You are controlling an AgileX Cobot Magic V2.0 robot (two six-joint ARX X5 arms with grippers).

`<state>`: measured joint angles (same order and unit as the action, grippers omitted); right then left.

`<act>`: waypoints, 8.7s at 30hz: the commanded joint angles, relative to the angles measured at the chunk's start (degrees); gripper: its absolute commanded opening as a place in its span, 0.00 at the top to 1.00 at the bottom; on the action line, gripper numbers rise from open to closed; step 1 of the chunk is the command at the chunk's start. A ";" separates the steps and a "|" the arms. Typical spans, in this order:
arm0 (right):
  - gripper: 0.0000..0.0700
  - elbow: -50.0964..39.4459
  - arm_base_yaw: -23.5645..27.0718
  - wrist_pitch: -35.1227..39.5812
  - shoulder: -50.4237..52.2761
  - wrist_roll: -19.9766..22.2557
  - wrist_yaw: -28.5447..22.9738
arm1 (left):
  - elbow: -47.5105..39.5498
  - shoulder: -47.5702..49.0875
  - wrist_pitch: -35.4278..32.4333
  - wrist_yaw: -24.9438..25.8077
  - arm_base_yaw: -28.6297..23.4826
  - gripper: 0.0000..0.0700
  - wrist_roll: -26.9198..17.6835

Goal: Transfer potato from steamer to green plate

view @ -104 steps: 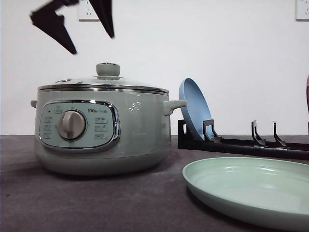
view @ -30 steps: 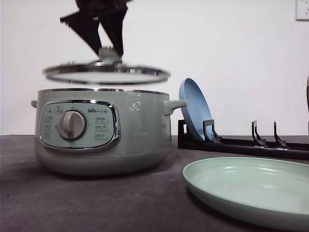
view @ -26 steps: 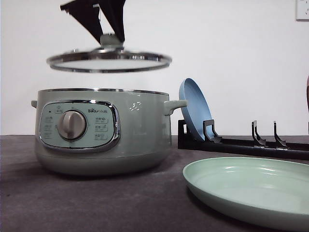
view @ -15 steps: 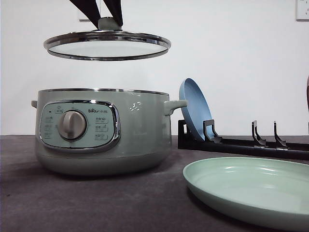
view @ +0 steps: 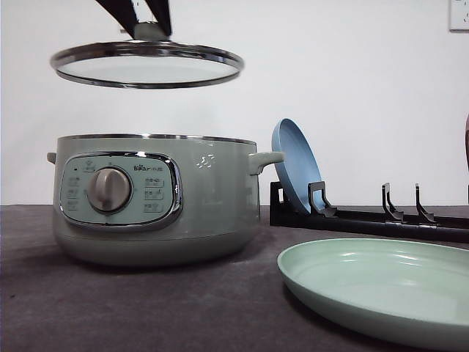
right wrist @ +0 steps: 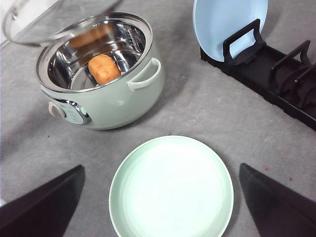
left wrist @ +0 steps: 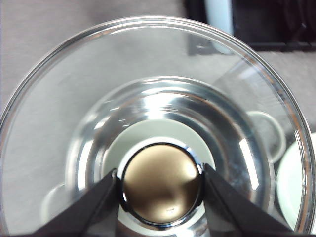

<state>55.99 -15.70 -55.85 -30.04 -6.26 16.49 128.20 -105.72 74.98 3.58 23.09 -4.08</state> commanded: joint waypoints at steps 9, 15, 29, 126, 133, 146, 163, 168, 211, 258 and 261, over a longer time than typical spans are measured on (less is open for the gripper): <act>0.10 0.59 -0.17 1.46 -0.15 -0.55 0.04 | 2.60 1.45 -0.16 0.23 -10.47 0.98 -1.25; 0.10 0.59 -0.17 1.46 -0.15 -0.57 0.02 | 2.60 1.45 0.04 0.23 -17.63 0.98 -1.24; 0.10 1.15 -0.80 4.09 -7.63 -0.72 5.85 | 2.60 1.45 0.11 0.25 -25.77 0.98 -0.41; 0.62 86.05 -25.20 -11.94 -103.18 18.70 -3.05 | 2.56 1.43 -0.98 0.28 -25.77 0.98 0.08; 0.62 88.23 -24.26 -20.11 -95.62 18.21 -3.07 | 2.56 1.43 -0.87 0.28 -25.77 0.98 0.07; 0.62 59.51 -21.56 -23.75 -67.09 18.23 -9.01 | 2.56 1.43 -0.90 0.28 -25.75 0.98 0.10; 0.62 7.49 -15.27 0.22 -36.94 8.70 -4.43 | 2.56 1.43 -0.83 0.52 -25.32 0.98 0.49; 0.62 -4.58 -14.91 9.68 -35.83 4.31 -2.00 | 2.56 1.43 -0.83 0.52 -25.26 0.98 0.49; 0.24 -18.93 -11.47 31.72 -39.44 -3.41 -3.04 | 2.56 1.43 -0.87 0.52 -25.22 0.98 0.47; 0.00 8.33 -11.47 0.68 3.66 -8.76 -6.01 | 2.52 1.43 -0.74 1.14 -23.61 0.98 3.29; 0.00 8.33 -11.47 0.68 3.65 -8.74 -6.02 | 2.44 1.43 -0.72 1.14 -22.25 0.98 3.27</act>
<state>63.37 -26.94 -55.88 -26.13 -14.41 10.48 128.20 -105.27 75.77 4.38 0.26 -1.55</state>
